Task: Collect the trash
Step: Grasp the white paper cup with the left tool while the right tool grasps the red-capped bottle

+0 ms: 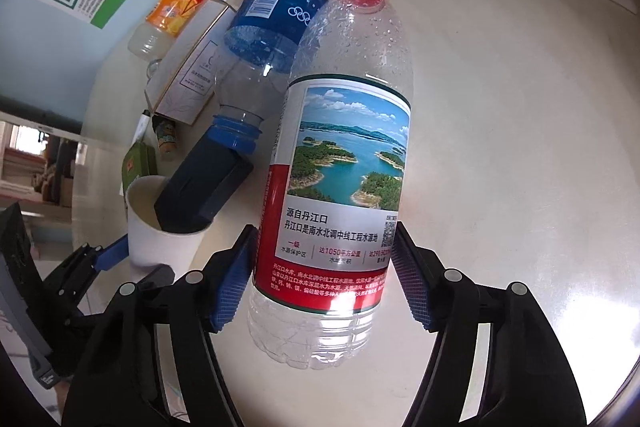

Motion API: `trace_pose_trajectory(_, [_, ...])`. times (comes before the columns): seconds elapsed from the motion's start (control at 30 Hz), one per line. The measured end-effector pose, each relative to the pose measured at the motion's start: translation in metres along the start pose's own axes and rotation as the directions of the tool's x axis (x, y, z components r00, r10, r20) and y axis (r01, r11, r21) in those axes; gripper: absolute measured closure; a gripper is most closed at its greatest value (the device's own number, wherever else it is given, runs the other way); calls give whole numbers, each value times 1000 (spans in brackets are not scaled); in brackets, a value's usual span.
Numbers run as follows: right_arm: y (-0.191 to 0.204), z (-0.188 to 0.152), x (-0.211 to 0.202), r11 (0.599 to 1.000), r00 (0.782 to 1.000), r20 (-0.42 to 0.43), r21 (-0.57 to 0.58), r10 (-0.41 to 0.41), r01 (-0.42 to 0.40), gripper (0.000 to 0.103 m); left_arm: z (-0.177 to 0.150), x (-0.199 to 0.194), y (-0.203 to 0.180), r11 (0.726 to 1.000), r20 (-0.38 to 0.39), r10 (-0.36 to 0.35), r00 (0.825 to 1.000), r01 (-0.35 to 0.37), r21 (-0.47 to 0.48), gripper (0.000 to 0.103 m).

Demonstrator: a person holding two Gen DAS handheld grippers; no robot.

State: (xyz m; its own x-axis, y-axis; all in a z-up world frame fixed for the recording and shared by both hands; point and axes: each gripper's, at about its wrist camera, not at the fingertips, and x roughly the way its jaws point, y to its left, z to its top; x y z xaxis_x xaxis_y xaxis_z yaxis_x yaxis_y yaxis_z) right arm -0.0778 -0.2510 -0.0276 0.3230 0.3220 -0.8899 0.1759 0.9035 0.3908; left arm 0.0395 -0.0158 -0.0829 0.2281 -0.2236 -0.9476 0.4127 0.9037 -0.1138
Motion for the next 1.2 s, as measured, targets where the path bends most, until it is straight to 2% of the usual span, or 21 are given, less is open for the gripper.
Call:
trace_pose_trajectory(0.13, [-4,-2,-5,1000,1000,-6,0,16,-16,37,-6,-7,0,999,3,-36,999,36,-19,49])
trace_pose_trajectory(0.27, [-12,-4,-22,997,997,9,23,72,-73,37,-11,-24,-3,997,25,-63,998,64,-32,50])
trace_pose_trajectory(0.57, [-29,-18,-47,997,997,20,20,80,-81,38,-25,-39,-1,997,24,-63,998,64,-47,50])
trace_pose_trajectory(0.77, [-35,-31,-35,999,999,-7,1,34,-34,38,-39,-16,-5,998,-14,-46,999,46,-39,50])
trace_pose_trajectory(0.87, [-34,-32,-31,1000,1000,-8,-14,5,-5,37,-39,-11,-5,998,-5,-30,1000,30,-48,46])
trace_pose_trajectory(1.0, [-35,-24,-26,1000,1000,-3,-5,-13,13,22,-31,2,-7,1000,-27,0,1000,-1,-30,41])
trace_pose_trajectory(1.13, [-35,-16,-18,1000,1000,-5,-11,-3,3,23,-25,10,-5,999,-32,-12,999,10,-49,41])
trace_pose_trajectory(1.17, [-35,-15,-16,1000,1000,-6,-12,-8,8,25,-23,13,-4,998,-34,-20,999,18,-56,42])
trace_pose_trajectory(1.2, [-36,-14,-14,1000,1000,-13,-10,-10,10,30,-22,15,-3,998,-37,-21,999,19,-58,43])
